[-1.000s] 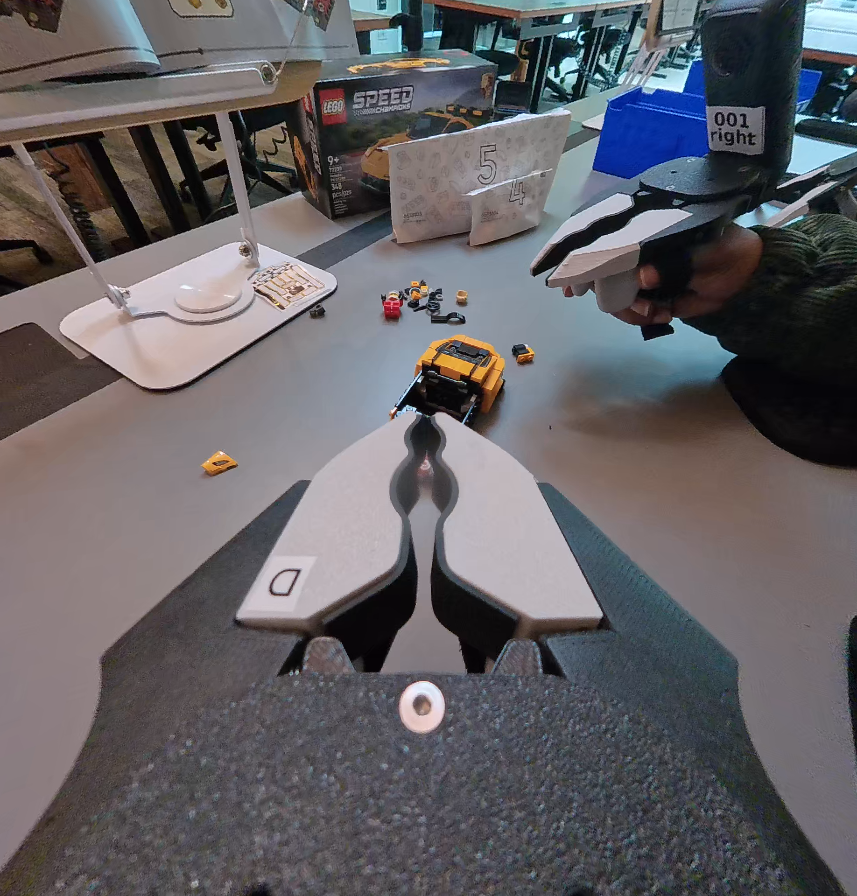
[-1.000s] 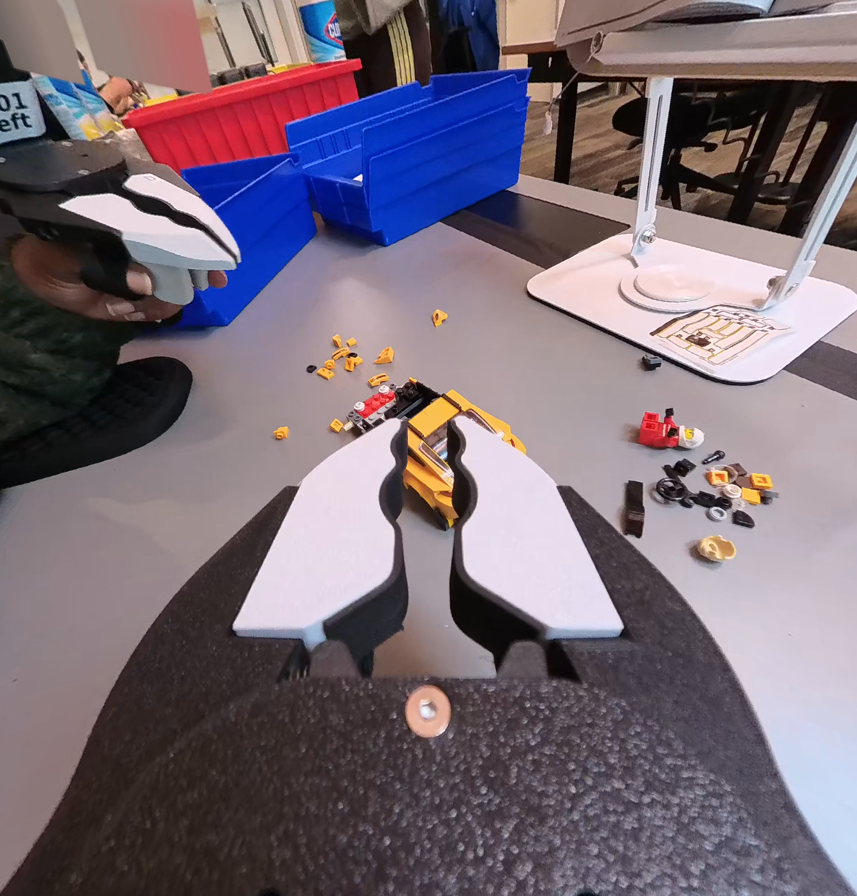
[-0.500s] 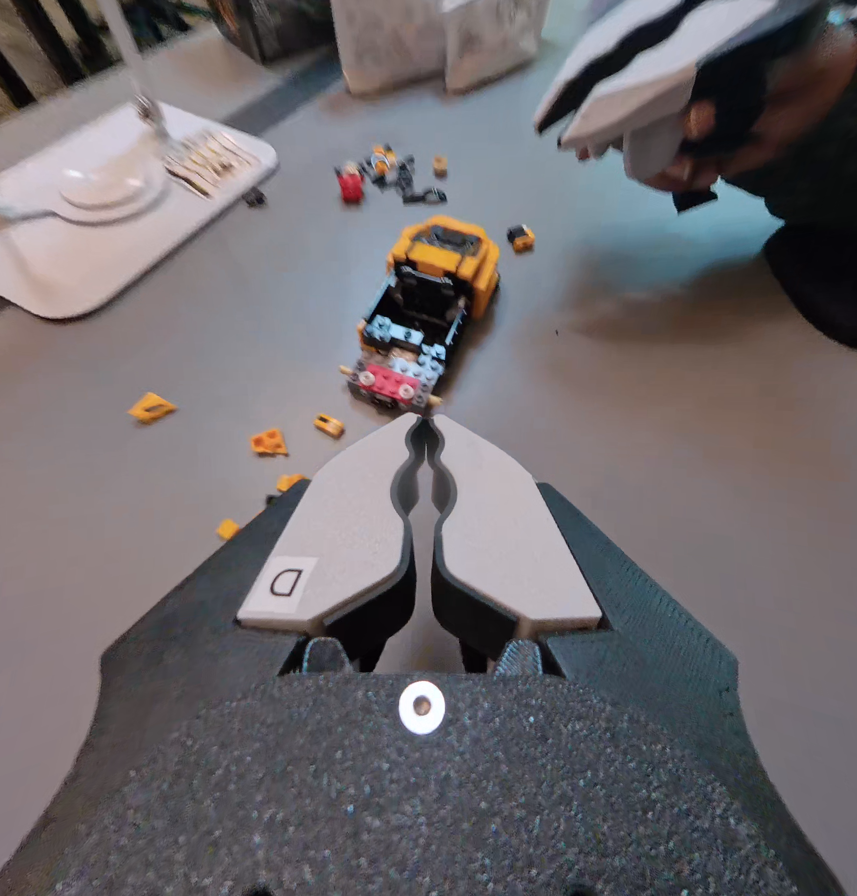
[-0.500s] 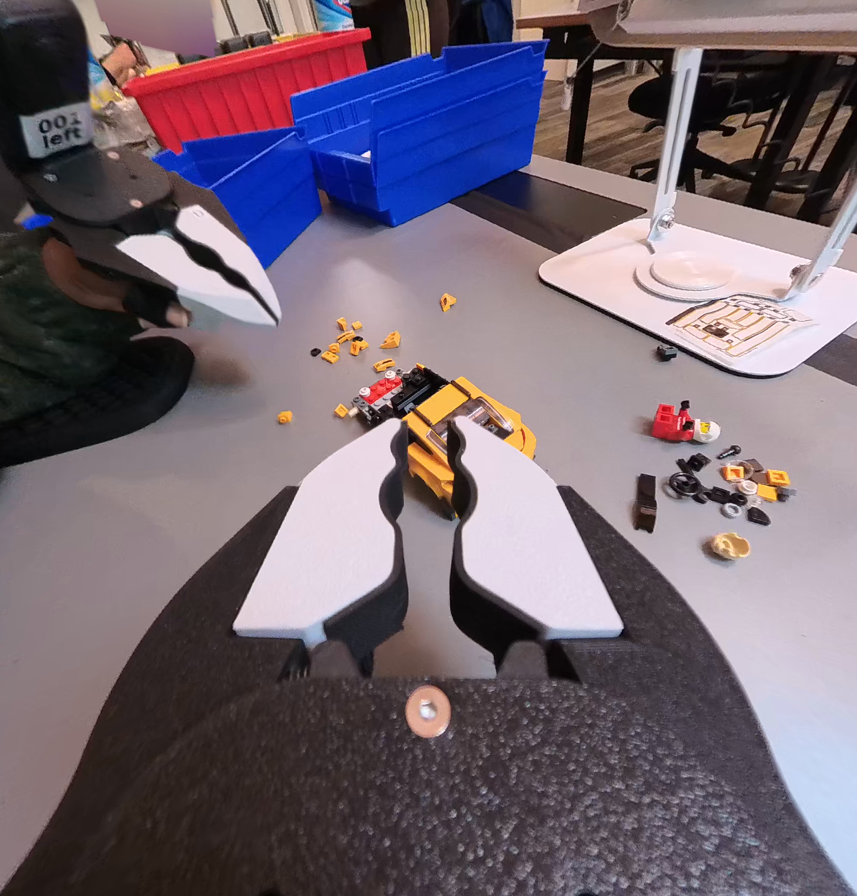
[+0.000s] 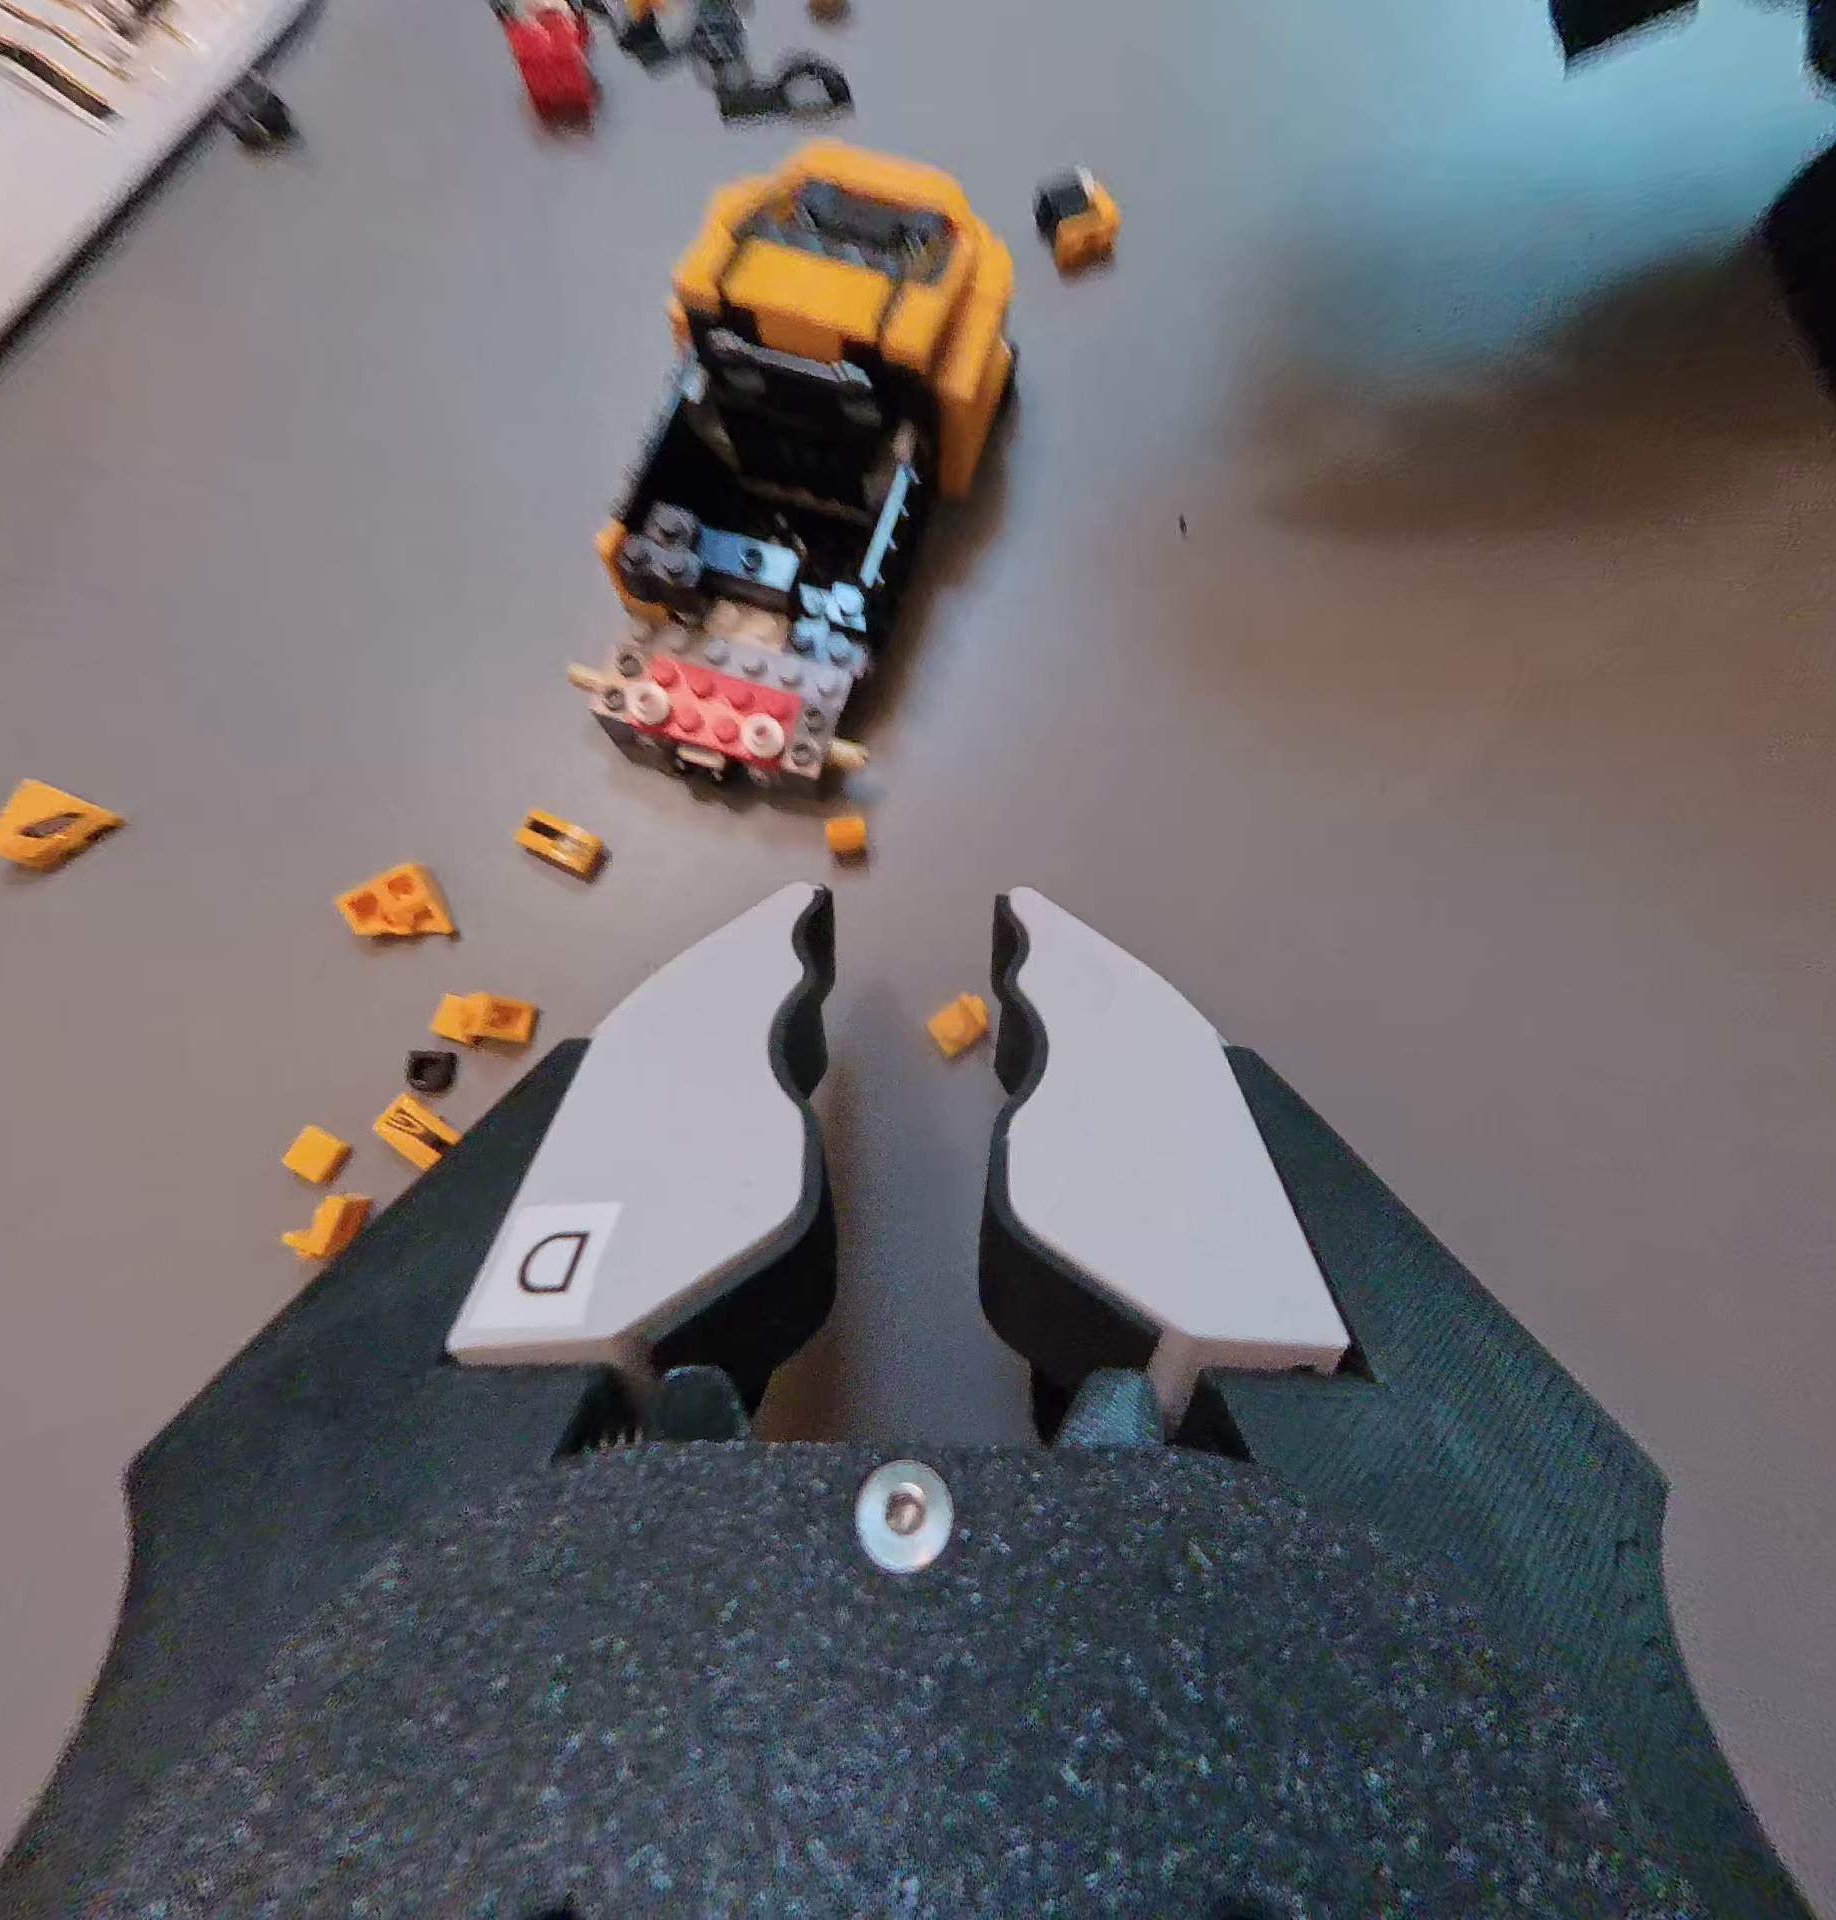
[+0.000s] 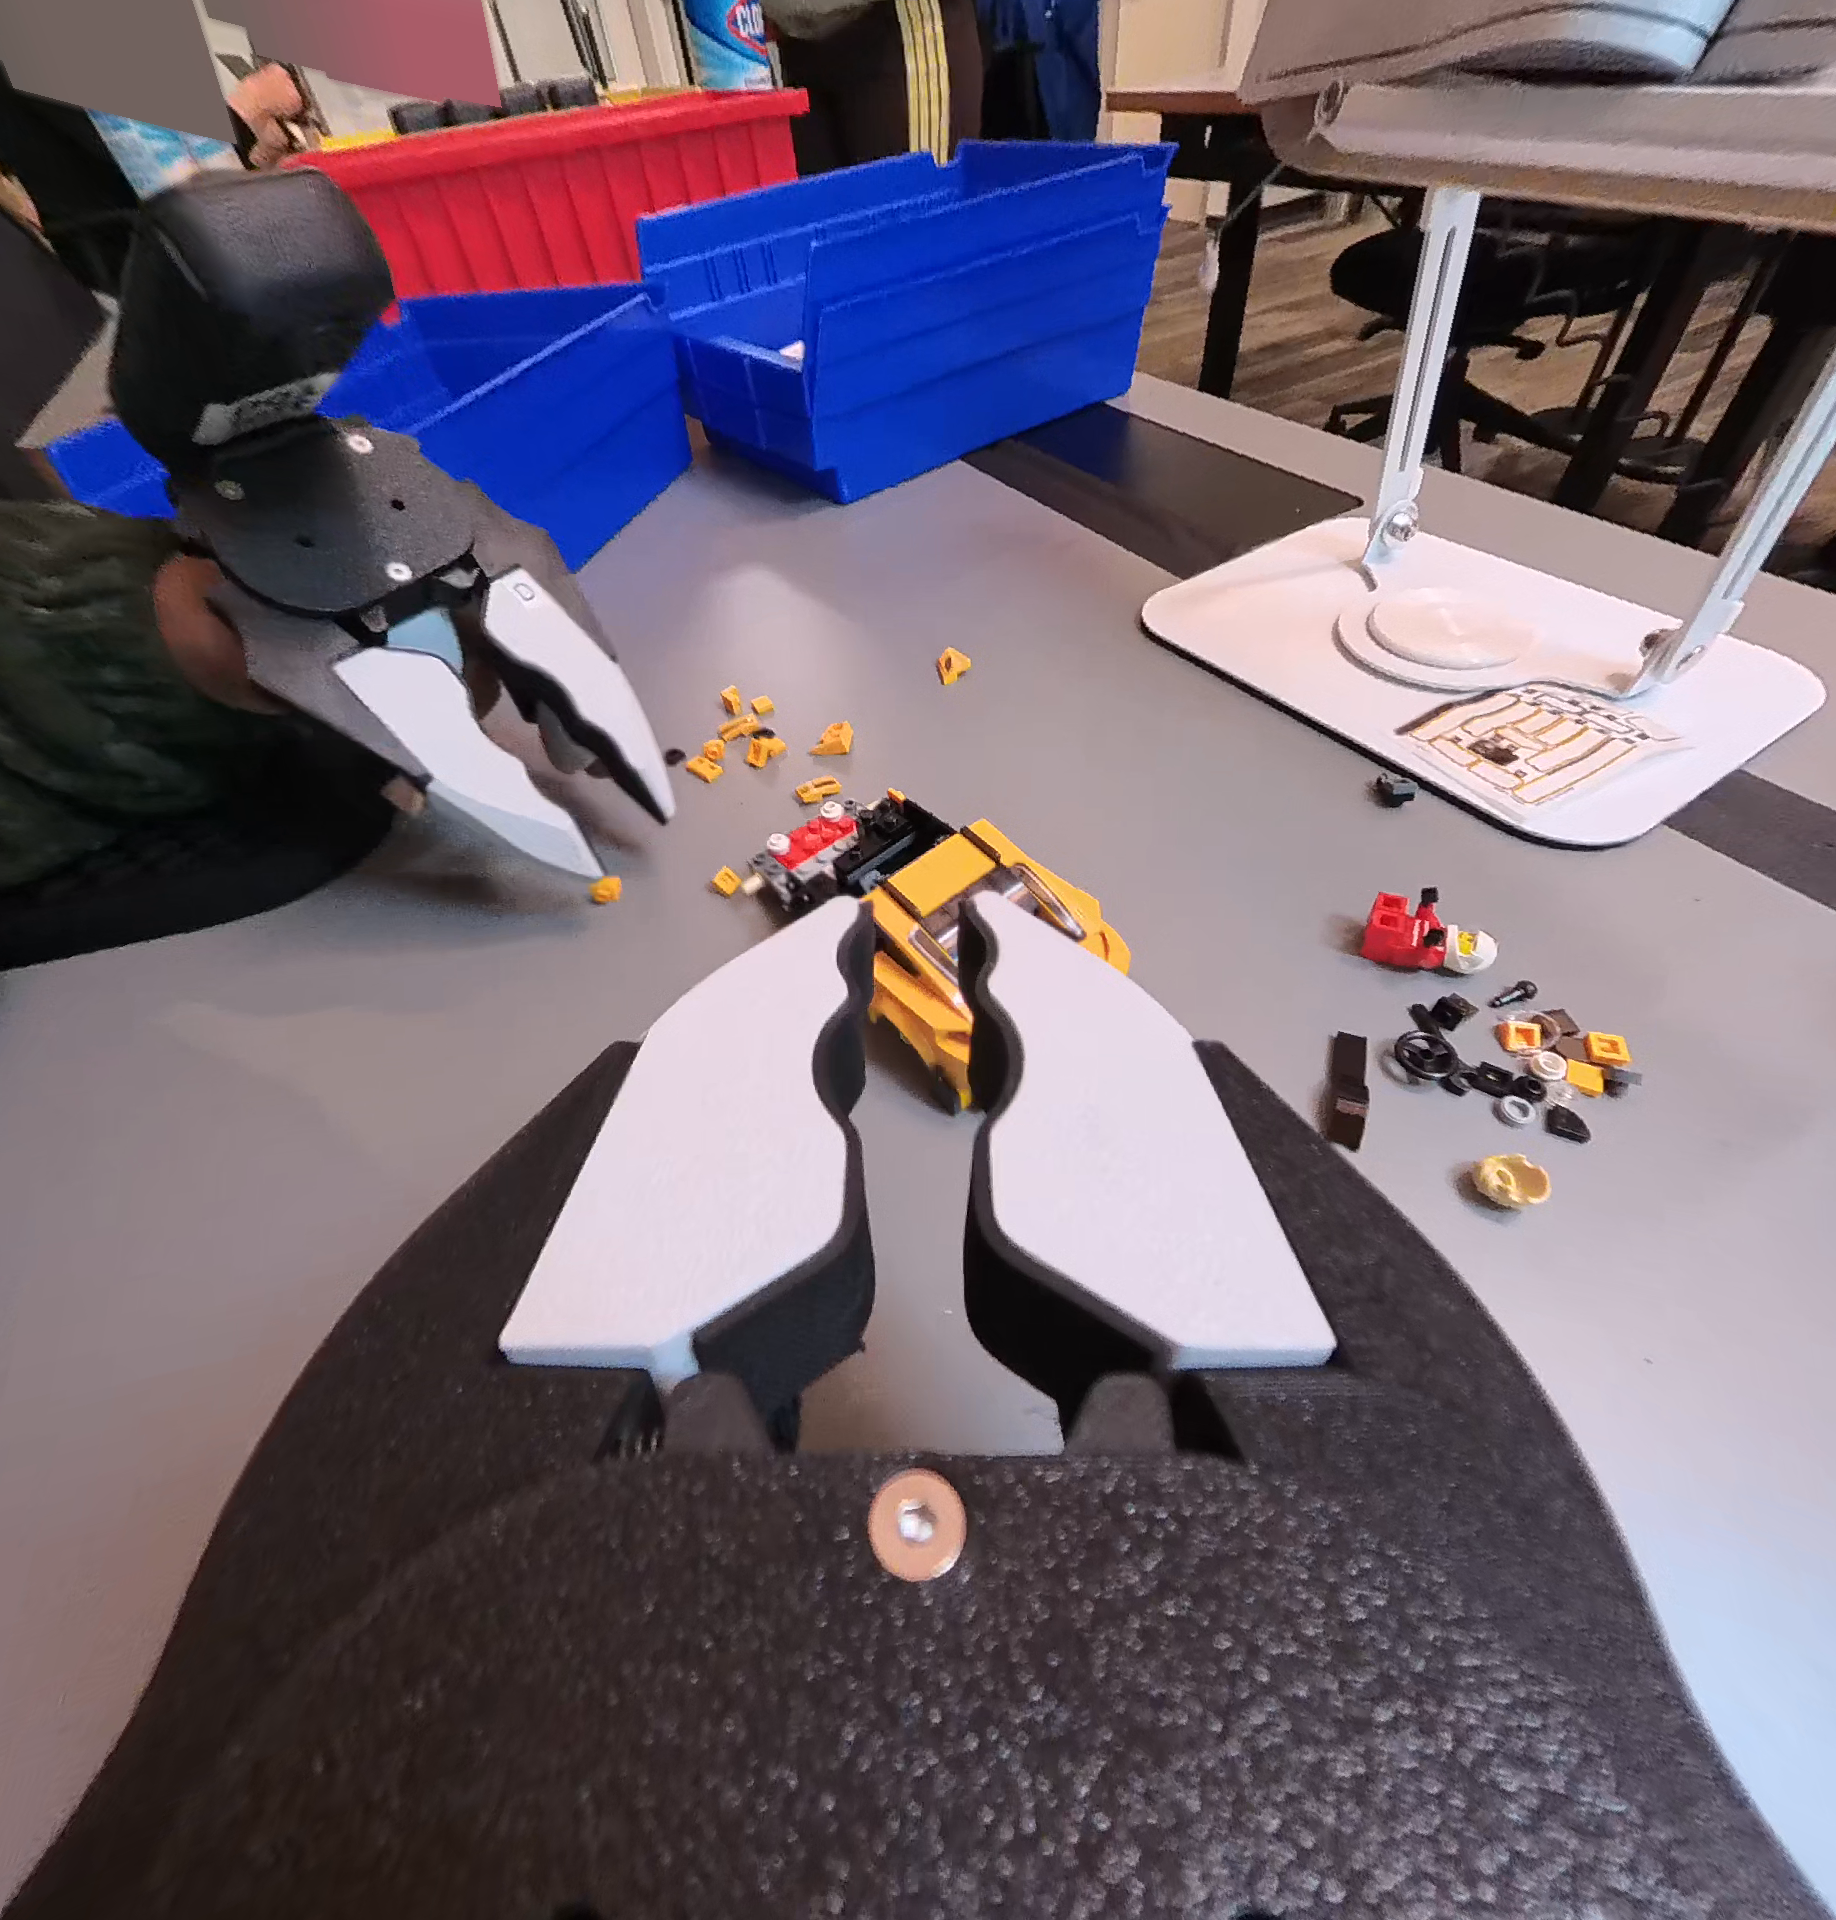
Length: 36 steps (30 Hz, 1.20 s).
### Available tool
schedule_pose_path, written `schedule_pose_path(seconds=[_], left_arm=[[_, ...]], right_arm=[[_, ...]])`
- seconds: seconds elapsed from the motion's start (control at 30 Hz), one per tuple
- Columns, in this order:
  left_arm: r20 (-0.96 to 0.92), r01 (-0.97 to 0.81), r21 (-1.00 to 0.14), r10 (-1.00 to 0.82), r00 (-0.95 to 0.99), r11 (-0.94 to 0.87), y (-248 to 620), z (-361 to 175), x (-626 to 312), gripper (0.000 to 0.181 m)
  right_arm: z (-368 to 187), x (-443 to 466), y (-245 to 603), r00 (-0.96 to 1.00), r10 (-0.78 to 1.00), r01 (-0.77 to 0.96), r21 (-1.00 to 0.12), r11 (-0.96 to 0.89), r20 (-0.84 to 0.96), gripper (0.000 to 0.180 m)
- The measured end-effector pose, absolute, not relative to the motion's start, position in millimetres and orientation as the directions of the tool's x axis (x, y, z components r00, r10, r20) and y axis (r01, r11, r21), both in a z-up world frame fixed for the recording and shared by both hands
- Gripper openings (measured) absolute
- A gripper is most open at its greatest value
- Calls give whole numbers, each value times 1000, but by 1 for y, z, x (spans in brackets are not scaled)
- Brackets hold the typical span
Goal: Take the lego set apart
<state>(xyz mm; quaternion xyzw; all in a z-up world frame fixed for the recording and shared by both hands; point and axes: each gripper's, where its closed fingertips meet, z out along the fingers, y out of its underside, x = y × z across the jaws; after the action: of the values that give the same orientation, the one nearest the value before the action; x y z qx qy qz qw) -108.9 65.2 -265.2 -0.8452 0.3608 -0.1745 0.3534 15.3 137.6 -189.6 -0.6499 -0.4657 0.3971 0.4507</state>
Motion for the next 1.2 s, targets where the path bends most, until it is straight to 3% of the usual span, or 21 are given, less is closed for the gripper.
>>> schedule_pose_path(seconds=[0.07, 0.1, 0.13, 0.33, 0.5, 0.67, 1.2], left_arm=[[56, -435, -747, -699, 713, -503, 74, -257, -110, 25], [51, -426, -750, -686, 726, -506, 77, -254, -111, 4], [44, -415, -759, -675, 737, -502, 81, -250, -112, 0], [-148, -501, -682, -570, 808, -533, 101, -255, -130, 0], [-144, -527, -628, -580, 802, -573, 95, -259, -124, 1], [-223, -531, -661, -537, 814, -530, 102, -250, -126, 0], [-182, -509, -673, -546, 817, -537, 99, -247, -124, 0]], right_arm=[[-184, 12, 132, 228, 968, 227, -961, -159, -106, 14], [-181, 9, 126, 205, 973, 217, -964, -151, -106, 15], [-178, 6, 120, 182, 978, 210, -968, -139, -101, 15], [-164, -17, 67, 18, 982, 257, -949, -184, -186, 15], [-165, -32, 39, 8, 967, 302, -921, -246, -255, 13], [-175, -37, 31, 0, 972, 335, -915, -223, -236, 13], [-180, -39, 35, 22, 969, 331, -912, -240, -247, 13]])
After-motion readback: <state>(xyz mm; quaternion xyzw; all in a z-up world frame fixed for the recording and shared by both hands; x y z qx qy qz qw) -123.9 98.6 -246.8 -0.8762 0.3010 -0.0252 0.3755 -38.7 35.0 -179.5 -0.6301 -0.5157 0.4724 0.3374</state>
